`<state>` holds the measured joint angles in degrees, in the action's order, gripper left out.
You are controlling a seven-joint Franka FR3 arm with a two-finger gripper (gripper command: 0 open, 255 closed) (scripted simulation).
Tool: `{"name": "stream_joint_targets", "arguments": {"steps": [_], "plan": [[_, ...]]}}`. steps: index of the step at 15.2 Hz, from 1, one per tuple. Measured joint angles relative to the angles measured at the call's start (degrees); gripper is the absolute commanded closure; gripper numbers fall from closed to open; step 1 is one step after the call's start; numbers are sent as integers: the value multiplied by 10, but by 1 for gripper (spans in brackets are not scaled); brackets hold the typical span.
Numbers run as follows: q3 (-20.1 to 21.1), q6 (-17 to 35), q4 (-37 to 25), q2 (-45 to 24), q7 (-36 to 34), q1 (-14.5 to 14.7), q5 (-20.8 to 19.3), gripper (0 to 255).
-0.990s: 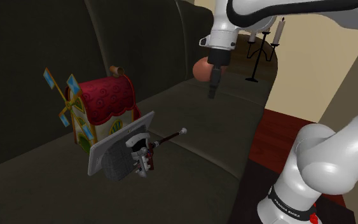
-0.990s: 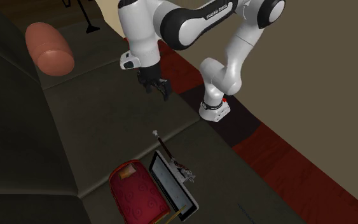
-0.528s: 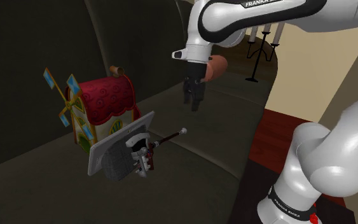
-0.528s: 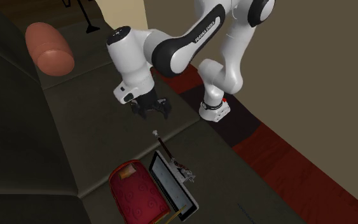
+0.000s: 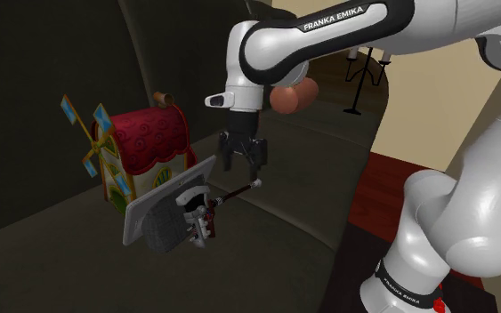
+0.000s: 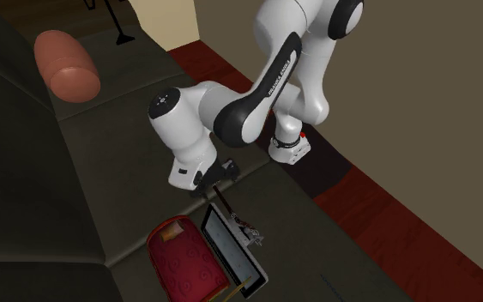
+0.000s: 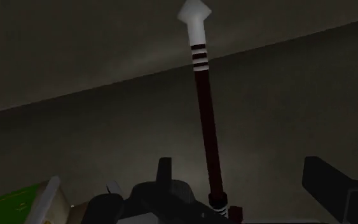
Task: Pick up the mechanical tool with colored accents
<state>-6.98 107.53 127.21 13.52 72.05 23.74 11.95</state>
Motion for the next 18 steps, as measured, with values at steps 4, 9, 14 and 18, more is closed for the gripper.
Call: {"name": "stream_joint_targets", "arguments": {"steps": [4,9,14,18], "plan": [[6,16,-3,-26,64,18,10,0],[6,55,23,-39,78,21,16,0],[6,65,28,-45,81,21,17,255],[6,65,28,-45,81,21,17,255]]}}
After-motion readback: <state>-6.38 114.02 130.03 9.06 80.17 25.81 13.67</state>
